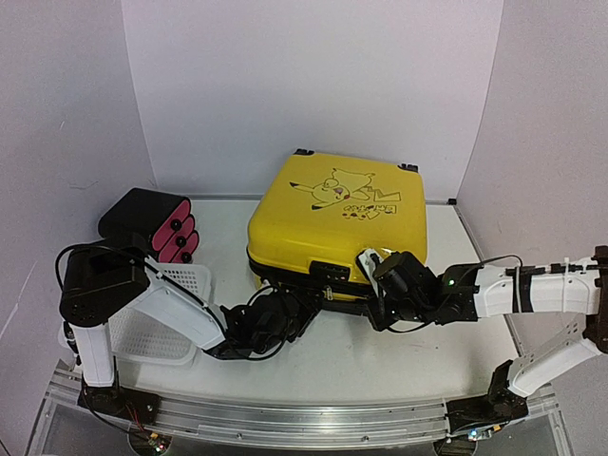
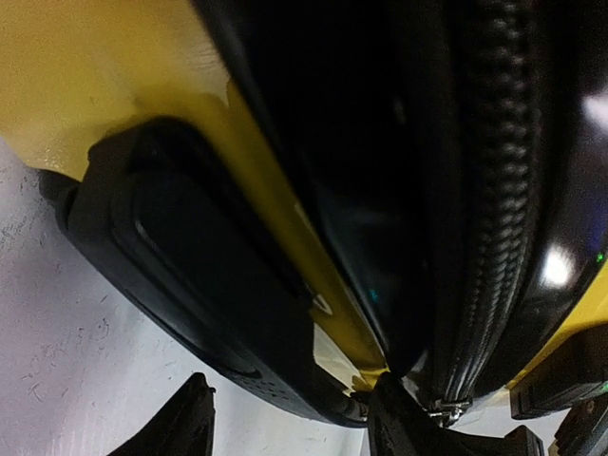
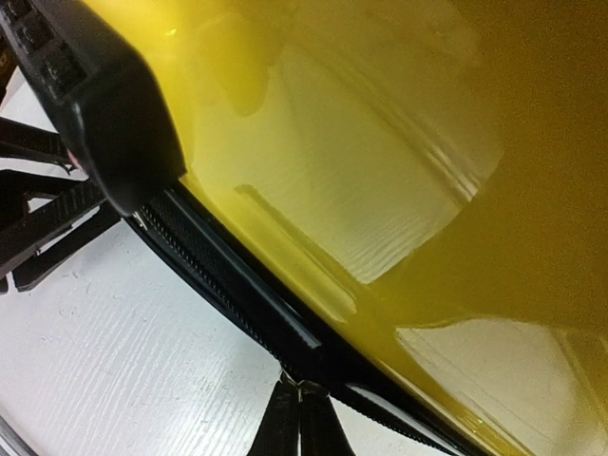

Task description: Open, take out, and arrange the luggage

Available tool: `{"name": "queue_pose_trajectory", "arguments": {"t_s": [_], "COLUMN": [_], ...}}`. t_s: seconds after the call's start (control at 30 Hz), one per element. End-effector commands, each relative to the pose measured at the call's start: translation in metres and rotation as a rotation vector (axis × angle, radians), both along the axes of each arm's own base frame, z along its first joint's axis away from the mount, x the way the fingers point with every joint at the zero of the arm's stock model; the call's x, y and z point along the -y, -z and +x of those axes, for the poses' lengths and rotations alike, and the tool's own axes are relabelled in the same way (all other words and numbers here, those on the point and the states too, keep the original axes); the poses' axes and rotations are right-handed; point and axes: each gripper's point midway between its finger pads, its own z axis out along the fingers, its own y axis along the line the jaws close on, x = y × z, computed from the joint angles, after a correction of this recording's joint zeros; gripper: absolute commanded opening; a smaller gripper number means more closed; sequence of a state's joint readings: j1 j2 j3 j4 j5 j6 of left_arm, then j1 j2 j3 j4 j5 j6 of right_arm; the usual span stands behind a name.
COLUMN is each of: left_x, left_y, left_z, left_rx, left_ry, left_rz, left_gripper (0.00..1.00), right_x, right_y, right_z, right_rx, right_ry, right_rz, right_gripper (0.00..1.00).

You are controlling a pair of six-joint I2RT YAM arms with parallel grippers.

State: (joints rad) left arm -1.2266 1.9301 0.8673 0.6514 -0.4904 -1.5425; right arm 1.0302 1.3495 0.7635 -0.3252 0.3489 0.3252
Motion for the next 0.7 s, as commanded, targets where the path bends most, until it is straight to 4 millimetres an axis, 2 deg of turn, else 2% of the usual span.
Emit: {"name": "queue_pose_trajectory", "arguments": {"t_s": [0.0, 0.13, 0.33, 0.43, 0.57, 0.67], "left_x": [0.004, -0.006, -0.021, -0.026, -0.038, -0.05], "left_y": [-0.03, -0.026, -0.031, -0.035, -0.037, -0.036], "left_z": [0.022, 0.03, 0.039, 0.04, 0.045, 0.05], "left_rx": [0.099, 0.119, 0.158, 0.166, 0.179, 0.181], "left_ry": [-0.073, -0.074, -0.083, -0.086, -0.1, -0.118], "left_rz": [-0.061, -0.042, -0.037, -0.035, -0.014, 0.003], "left_gripper": [0.52, 0.4, 0.32, 0.22, 0.19, 0.16], "right_x": [-0.015, -0.003, 0.023, 0.044, 0.075, 0.091], "right_y": [-0.007, -0.003, 0.002, 0.007, 0.01, 0.009], "right_z": [-0.019, -0.021, -0.02, -0.017, -0.017, -0.02], "right_rx": [-0.043, -0.036, -0.016, -0.002, 0.026, 0.042], "right_ry": [-0.083, -0.066, 0.001, 0.077, 0.174, 0.205], "right_rz": [0.064, 0.036, -0.041, -0.103, -0.174, -0.201], "right_gripper": [0.0, 0.0, 0.0, 0.0, 0.0, 0.0]}}
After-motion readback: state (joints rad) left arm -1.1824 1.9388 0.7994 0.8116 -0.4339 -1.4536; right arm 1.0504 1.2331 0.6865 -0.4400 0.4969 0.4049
